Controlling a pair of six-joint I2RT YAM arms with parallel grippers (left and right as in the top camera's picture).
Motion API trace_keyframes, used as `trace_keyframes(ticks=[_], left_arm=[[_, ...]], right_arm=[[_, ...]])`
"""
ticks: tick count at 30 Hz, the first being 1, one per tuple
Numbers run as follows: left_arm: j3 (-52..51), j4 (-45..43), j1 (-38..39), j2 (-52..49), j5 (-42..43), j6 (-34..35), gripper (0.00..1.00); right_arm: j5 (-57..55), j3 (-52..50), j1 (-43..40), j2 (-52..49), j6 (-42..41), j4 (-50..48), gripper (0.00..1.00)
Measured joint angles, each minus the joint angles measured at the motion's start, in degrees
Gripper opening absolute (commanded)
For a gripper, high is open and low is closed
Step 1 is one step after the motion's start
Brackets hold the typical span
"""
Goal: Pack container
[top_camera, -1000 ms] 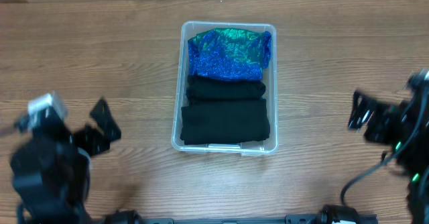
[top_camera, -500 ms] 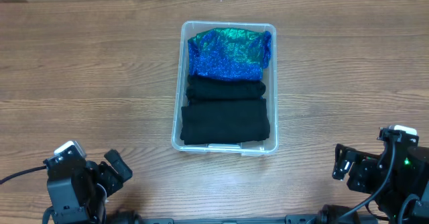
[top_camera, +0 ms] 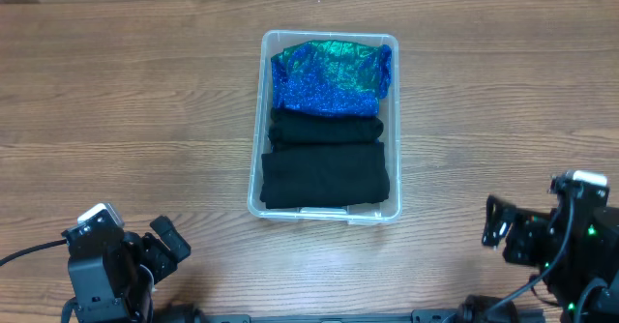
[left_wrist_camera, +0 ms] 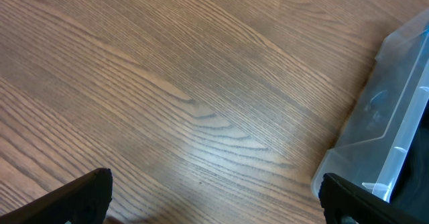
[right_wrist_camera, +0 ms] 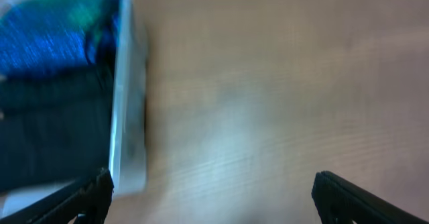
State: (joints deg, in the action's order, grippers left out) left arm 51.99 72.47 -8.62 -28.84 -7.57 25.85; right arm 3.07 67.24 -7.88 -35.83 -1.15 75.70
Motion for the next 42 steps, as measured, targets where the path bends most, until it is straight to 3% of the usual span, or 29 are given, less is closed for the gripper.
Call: trace_keyframes(ticks=[3,11,19,26,32,42], left_arm=[[-0.02,0.00,0.00,0.00,-0.04,0.00,1.00],[-0.24,0.02,0.00,-0.04,-0.09,0.00,1.00],[-0.26,0.04,0.00,-0.04,-0.20,0.02,1.00],[-0.26,0.02,0.00,-0.04,-0.22,0.02,1.00],[-0.26,0.02,0.00,-0.04,-0.22,0.02,1.00],[-0.26,0.02,0.00,-0.04,-0.22,0.02,1.00]], right_arm=[[1.40,-5.51,0.02,4.02,2.25,-12.61,1.00],[4.28,-33.03,1.92,23.32,3.87,-48.04,1.00],[5.14,-55.63,5.42,30.82,4.17,-73.42,1.00],[4.35,-64.72,6.38,34.99,5.35,-80.52,1.00],[3.96,-66.18,6.43,35.08,6.51,-71.65,1.00],[3.93,-66.18,6.43,35.08,6.97,-71.30,1.00]])
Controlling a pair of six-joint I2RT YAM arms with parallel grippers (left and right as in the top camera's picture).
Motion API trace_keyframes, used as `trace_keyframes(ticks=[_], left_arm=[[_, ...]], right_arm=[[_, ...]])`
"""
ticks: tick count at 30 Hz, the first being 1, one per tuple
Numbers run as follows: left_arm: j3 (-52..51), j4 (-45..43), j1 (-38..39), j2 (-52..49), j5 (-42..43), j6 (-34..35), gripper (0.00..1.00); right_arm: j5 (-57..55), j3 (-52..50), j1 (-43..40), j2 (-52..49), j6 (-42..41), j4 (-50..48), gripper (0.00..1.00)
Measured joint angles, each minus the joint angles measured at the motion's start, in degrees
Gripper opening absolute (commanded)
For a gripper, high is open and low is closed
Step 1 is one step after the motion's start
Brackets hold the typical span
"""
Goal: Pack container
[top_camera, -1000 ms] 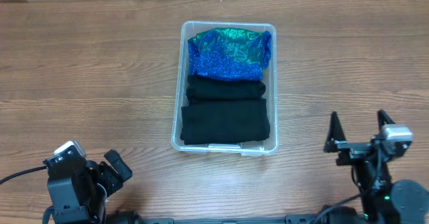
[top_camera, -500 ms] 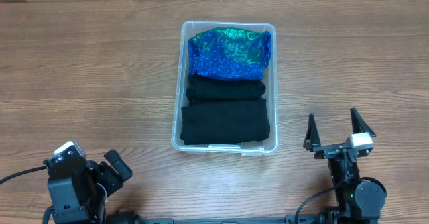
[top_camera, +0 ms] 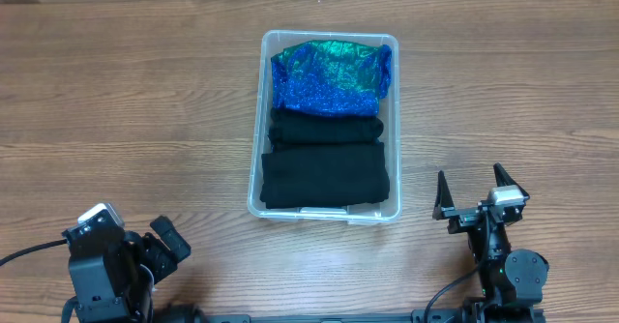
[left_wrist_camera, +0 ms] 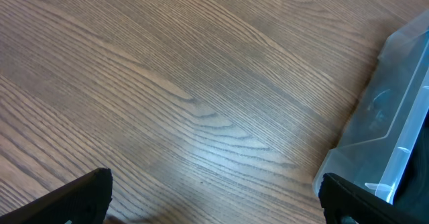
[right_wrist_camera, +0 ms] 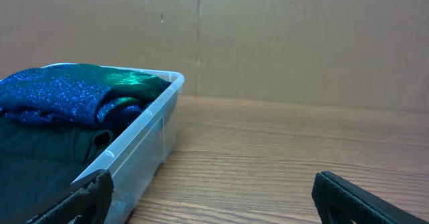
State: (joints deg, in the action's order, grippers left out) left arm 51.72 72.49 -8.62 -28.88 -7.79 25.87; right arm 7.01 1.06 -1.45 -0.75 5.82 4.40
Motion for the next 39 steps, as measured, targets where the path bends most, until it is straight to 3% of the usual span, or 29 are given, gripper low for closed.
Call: trace_keyframes(ticks=[24,31,39], left_arm=[[-0.09,-0.74,0.00,0.15,-0.07,0.17,1.00],[-12.87,-20.04,0.00,11.26,0.87,-4.46,1.00],[-35.32,-51.71,0.00,25.11,6.32,-14.21,1.00]], right_arm=[[-0.02,-0.02,0.00,0.00,0.22,-0.02,1.00],[-0.17,-0.02,0.04,0.02,0.20,0.15,1.00],[-0.22,0.00,0.07,0.00,0.20,0.07,1.00]])
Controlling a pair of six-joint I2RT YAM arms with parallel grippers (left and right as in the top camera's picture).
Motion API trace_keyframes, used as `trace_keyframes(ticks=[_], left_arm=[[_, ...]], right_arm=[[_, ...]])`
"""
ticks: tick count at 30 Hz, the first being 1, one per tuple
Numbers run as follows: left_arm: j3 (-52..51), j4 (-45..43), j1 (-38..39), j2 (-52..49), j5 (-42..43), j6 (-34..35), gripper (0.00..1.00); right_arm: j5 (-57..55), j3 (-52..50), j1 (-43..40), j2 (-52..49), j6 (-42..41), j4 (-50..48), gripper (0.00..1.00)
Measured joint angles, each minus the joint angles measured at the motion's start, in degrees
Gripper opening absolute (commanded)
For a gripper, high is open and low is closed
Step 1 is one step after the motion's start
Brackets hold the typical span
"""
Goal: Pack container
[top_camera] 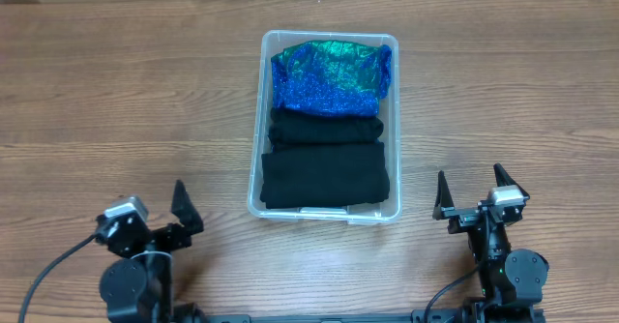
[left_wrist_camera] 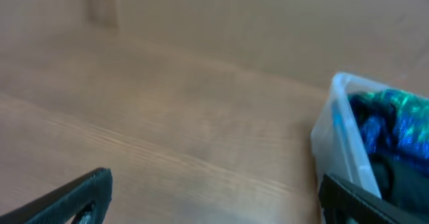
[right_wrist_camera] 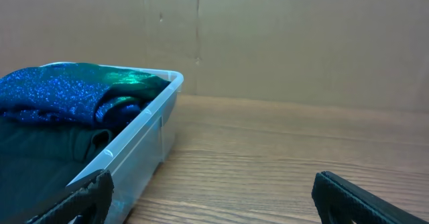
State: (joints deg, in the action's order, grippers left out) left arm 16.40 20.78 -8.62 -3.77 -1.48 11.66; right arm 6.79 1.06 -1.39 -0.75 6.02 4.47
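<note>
A clear plastic container (top_camera: pixel 258 120) stands mid-table, holding a shiny blue-green cloth (top_camera: pixel 329 76) at its far end and two folded black cloths (top_camera: pixel 325 173) nearer. The container's rim (right_wrist_camera: pixel 144 117) and the blue cloth (right_wrist_camera: pixel 60 93) also show in the right wrist view, and the container wall (left_wrist_camera: pixel 332 140) shows blurred in the left wrist view. My left gripper (top_camera: pixel 179 212) is parked near the front left, open and empty. My right gripper (top_camera: pixel 472 192) sits at the front right, open and empty, pointing away from the table's front edge.
Bare wooden table (top_camera: pixel 126 91) stretches on both sides of the container. A brown cardboard wall (right_wrist_camera: pixel 281 36) stands behind the table's far edge.
My left arm has shifted right at the front edge and turned, so its camera now looks level across the table at the container. The right arm stayed put.
First both arms sat at the front corners, the right wrist view blurred. Then the right arm stood nearer the container, fingers pointing away, open. Now the left arm stands likewise. The container's contents never changed.
</note>
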Motion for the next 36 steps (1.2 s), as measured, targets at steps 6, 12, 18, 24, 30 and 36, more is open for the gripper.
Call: trace_keyframes(ticks=[6,12,18,24,30,36], left_arm=[[-11.78,-23.98,0.00,2.78,3.26,-5.92,1.00],[-15.82,-20.24,0.02,2.89,4.96,-9.33,1.00],[-15.93,-16.85,0.31,2.93,5.86,-9.05,1.00],[-15.93,-16.85,0.37,2.93,6.01,-8.85,1.00],[-15.93,-16.87,0.37,2.93,6.01,-8.85,1.00],[-15.93,-16.87,0.37,2.93,6.01,-8.85,1.00]], right_arm=[[-0.17,-0.02,-0.02,0.02,0.00,0.04,1.00],[-0.17,-0.02,-0.02,0.00,0.00,0.02,1.00],[-0.17,-0.02,-0.02,0.00,0.02,0.04,1.00],[-0.17,-0.02,-0.02,0.00,0.00,0.04,1.00],[-0.17,-0.02,-0.02,0.00,-0.02,0.04,1.00],[-0.17,-0.02,-0.02,0.00,0.00,0.04,1.00]])
